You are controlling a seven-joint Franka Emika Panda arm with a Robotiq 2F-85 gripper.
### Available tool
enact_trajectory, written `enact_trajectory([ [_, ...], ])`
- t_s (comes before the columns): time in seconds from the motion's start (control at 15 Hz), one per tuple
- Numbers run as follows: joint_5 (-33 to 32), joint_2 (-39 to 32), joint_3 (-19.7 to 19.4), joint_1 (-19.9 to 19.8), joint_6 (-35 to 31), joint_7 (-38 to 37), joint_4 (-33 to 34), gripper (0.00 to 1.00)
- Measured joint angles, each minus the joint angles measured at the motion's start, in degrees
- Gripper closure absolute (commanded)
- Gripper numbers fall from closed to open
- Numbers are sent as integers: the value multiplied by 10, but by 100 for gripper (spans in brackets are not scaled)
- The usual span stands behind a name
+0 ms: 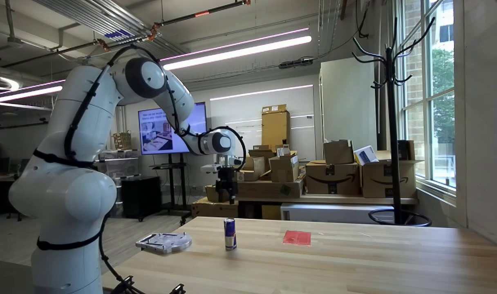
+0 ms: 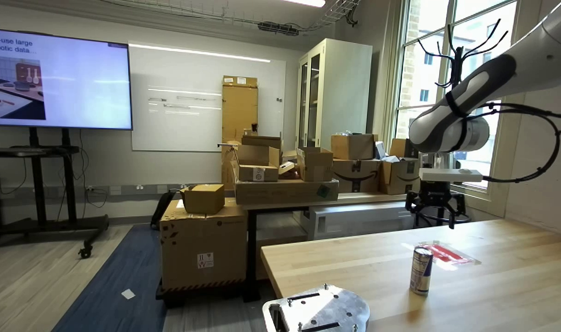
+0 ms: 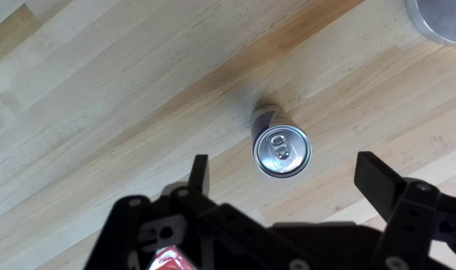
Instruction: Move the can on the table
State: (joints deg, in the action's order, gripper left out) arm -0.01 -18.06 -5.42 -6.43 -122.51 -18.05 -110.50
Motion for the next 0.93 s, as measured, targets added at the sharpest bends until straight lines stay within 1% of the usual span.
enact_trajectory([
  [0.2,10,-24,-2,0,-17,18,12,0],
  [0.6,49,-54,-4,-6,-47,64,26,0],
  [0.93,52,-73,-4,-9,-58,85,30,0],
])
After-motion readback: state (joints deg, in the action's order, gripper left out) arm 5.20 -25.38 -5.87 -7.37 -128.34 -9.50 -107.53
